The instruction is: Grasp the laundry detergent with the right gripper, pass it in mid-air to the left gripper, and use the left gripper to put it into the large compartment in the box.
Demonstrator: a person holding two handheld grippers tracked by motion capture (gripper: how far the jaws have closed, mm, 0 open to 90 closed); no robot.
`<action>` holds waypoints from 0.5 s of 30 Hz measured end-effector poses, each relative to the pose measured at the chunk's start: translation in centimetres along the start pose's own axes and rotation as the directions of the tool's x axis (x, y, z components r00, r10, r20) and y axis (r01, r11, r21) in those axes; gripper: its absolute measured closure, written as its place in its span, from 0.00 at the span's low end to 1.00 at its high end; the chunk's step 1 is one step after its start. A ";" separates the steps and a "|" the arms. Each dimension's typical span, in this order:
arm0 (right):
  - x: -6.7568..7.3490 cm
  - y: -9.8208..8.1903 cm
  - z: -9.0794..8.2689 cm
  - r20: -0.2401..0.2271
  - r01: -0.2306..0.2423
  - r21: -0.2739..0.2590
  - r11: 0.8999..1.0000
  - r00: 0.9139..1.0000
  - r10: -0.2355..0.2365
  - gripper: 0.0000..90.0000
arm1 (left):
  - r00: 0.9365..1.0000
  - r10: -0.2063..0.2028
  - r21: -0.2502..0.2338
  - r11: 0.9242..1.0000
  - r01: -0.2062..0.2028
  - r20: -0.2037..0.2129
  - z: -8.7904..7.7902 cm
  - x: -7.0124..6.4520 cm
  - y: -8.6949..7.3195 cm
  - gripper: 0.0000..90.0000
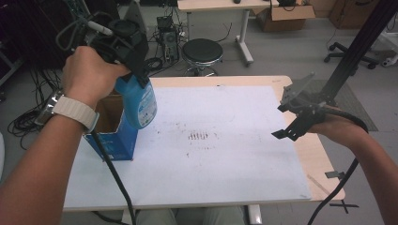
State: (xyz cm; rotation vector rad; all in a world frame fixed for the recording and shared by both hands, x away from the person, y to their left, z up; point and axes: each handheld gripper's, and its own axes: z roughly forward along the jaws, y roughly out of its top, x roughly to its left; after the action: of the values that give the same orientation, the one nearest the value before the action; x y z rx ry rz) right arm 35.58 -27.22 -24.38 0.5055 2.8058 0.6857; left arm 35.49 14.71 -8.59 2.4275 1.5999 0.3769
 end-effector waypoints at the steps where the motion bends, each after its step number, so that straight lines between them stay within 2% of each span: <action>1: 0.0 0.0 0.0 0.000 0.000 0.000 1.000 1.000 0.000 0.08 | 1.000 0.000 0.000 1.000 0.000 0.000 0.0 0.0 0.0 0.42; 2: -0.1 0.0 -0.1 0.001 -0.001 0.003 1.000 1.000 0.001 0.08 | 0.999 -0.038 0.001 0.999 0.038 -0.010 -0.3 0.8 0.0 0.42; 3: -0.1 0.0 -0.1 0.001 -0.001 0.003 1.000 1.000 0.001 0.08 | 0.999 -0.038 0.001 0.999 0.038 -0.010 -0.3 0.8 0.0 0.42; 4: -0.1 0.0 -0.2 0.003 -0.001 0.006 1.000 1.000 0.001 0.08 | 0.997 -0.074 -0.003 0.997 0.074 -0.021 -0.5 1.6 -0.1 0.42; 5: -0.1 -0.1 -0.2 0.005 -0.001 0.010 1.000 1.000 0.001 0.08 | 0.996 -0.090 -0.003 0.996 0.090 -0.025 -0.6 2.0 -0.1 0.42; 6: -0.1 -0.1 -0.2 0.005 -0.001 0.010 1.000 1.000 0.001 0.08 | 0.996 -0.090 -0.003 0.996 0.090 -0.025 -0.6 2.0 -0.1 0.42; 7: -0.2 -0.1 -0.3 0.005 0.003 0.014 1.000 1.000 -0.003 0.08 | 0.992 -0.126 -0.010 0.992 0.125 -0.034 -0.8 2.7 -0.2 0.42; 10: -0.4 -0.3 -0.2 0.006 0.002 0.019 1.000 1.000 -0.002 0.08 | 0.984 -0.175 -0.021 0.984 0.174 -0.044 -1.1 4.0 -0.5 0.42; 11: -0.4 -0.3 -0.2 0.006 0.002 0.019 1.000 1.000 -0.002 0.08 | 0.984 -0.175 -0.021 0.984 0.174 -0.044 -1.1 4.0 -0.5 0.42; 12: -0.4 -0.4 -0.2 0.007 0.000 0.025 1.000 1.000 0.000 0.08 | 0.979 -0.197 -0.029 0.980 0.196 -0.051 -1.1 4.7 -0.7 0.42; 13: -0.4 -0.4 -0.2 0.007 0.000 0.025 1.000 1.000 0.000 0.08 | 0.979 -0.197 -0.029 0.980 0.196 -0.051 -1.1 4.7 -0.7 0.42; 14: -0.4 -0.4 -0.2 0.007 0.001 0.027 1.000 1.000 -0.001 0.08 | 0.975 -0.216 -0.035 0.976 0.214 -0.056 -1.2 5.2 -0.8 0.42; 15: -0.5 -0.4 -0.1 0.006 0.001 0.032 0.999 1.000 -0.001 0.08 | 0.968 -0.241 -0.041 0.970 0.239 -0.069 -1.2 5.9 -1.1 0.42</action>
State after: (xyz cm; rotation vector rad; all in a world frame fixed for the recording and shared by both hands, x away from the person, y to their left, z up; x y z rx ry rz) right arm 35.93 -27.80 -24.40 0.5105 2.8156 0.6391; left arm 36.43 20.62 -7.23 2.1855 1.8769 0.4488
